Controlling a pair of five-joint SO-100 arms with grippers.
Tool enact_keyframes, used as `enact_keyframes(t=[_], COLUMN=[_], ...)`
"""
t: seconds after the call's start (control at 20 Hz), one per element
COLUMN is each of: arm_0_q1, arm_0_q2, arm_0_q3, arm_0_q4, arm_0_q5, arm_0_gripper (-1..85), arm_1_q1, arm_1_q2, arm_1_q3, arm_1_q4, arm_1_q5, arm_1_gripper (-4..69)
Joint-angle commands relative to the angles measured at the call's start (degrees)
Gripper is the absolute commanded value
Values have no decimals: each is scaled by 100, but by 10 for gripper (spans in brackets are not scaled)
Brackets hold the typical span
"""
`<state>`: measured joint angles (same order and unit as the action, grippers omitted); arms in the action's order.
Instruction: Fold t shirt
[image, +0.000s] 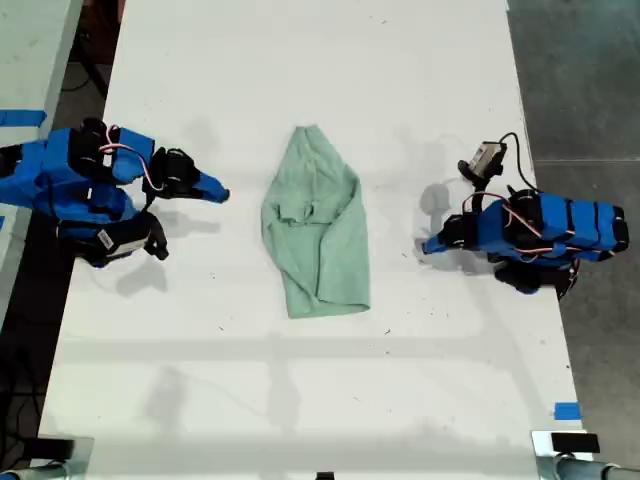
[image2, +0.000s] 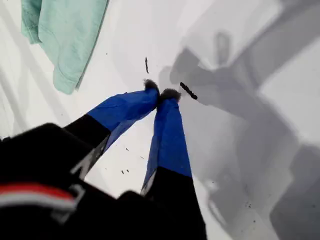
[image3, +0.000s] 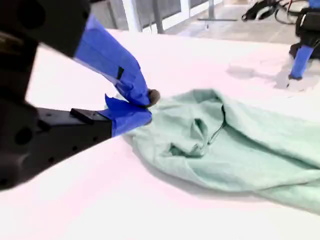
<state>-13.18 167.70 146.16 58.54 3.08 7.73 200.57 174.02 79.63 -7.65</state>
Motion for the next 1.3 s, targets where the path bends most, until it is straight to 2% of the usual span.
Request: enact_keyframes(t=[0.0,0.1,0.15,0.3,0.35,1.25], arm_0_q1=[-167,-229,-308,-167,-114,53], arm_0_q2=[1898,3920,3612,3902,3902,3902], arm_0_q3=[1854,3050,2988,3621,3779,3735], arm_0_q4=[-290,149,246,-44,-158,-53], arm_0_q5=[-773,-984,-817,53,105,0], arm_0_gripper=[0,0,0,0,0,0], arm_1_q1=[-44,-44,-44,-53,-62,-62], arm_1_q2=[53,53,53,53,53,53], arm_1_q3=[220,229,237,237,237,237], arm_1_q4=[9,9,-9,0,0,9], arm_1_q5=[-26,-18,-26,0,0,9], arm_1_gripper=[23,23,23,23,23,23])
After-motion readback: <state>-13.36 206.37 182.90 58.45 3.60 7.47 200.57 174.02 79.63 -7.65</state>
